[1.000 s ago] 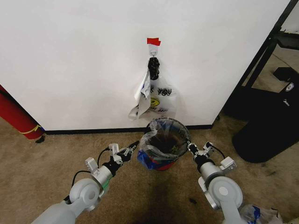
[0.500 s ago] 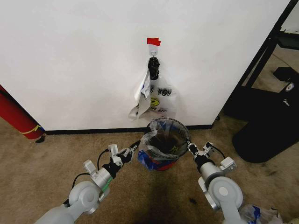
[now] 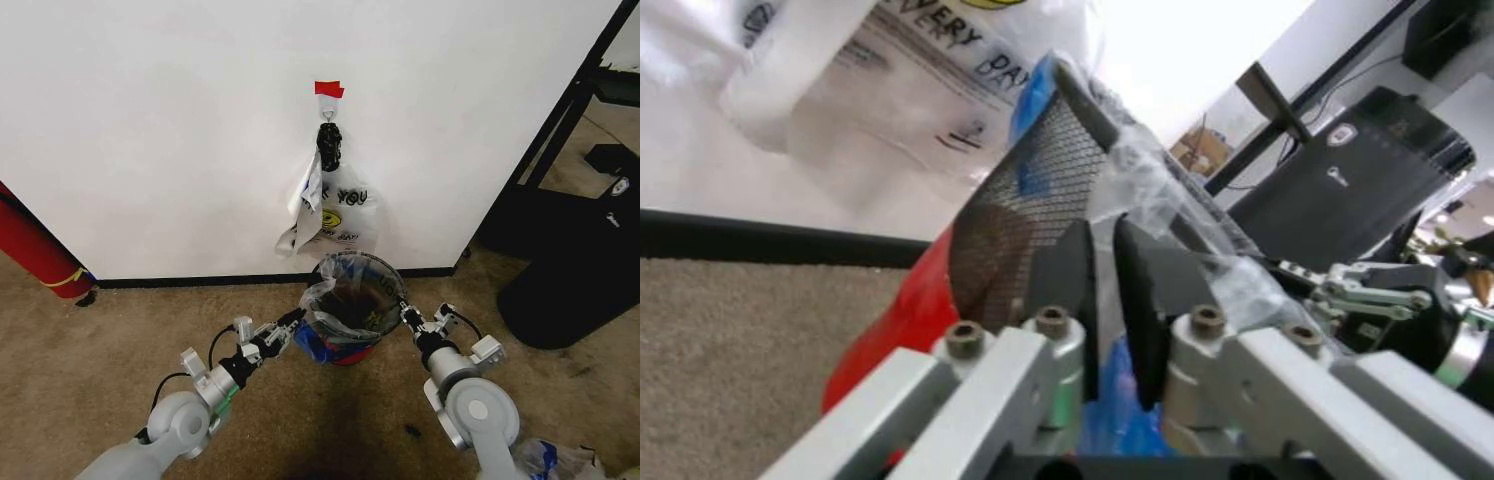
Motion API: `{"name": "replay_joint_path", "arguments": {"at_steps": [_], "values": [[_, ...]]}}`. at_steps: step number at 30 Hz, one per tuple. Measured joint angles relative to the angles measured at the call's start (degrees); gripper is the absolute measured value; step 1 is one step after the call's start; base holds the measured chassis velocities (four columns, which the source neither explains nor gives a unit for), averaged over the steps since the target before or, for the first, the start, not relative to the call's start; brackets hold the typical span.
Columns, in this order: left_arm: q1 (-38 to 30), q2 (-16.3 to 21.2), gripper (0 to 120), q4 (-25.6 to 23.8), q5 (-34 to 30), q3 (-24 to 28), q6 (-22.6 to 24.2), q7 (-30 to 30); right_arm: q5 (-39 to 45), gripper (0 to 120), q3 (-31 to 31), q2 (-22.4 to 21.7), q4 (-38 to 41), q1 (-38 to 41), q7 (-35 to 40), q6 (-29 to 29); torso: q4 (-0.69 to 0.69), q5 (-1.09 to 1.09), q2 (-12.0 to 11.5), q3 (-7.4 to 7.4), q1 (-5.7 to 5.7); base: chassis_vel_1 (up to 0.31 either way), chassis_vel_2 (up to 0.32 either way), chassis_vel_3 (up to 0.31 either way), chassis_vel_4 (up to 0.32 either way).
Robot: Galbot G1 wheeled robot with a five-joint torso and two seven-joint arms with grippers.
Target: Pick up the garbage bag from the wall and place it over the trash bin.
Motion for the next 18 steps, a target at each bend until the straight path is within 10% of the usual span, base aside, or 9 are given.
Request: {"name": "replay_joint_path", "arguments": {"at_steps": [18], "values": [[-0.54, 0.12, 61, 0.29, 1.79, 1.07, 0.04, 2.02, -0.06, 1, 0.22, 0.46, -0.49, 0.12, 0.17, 0.06, 0.00, 0.00, 0.00, 0.00, 0.00, 0.000, 0.000, 0.000, 0.000]]}}
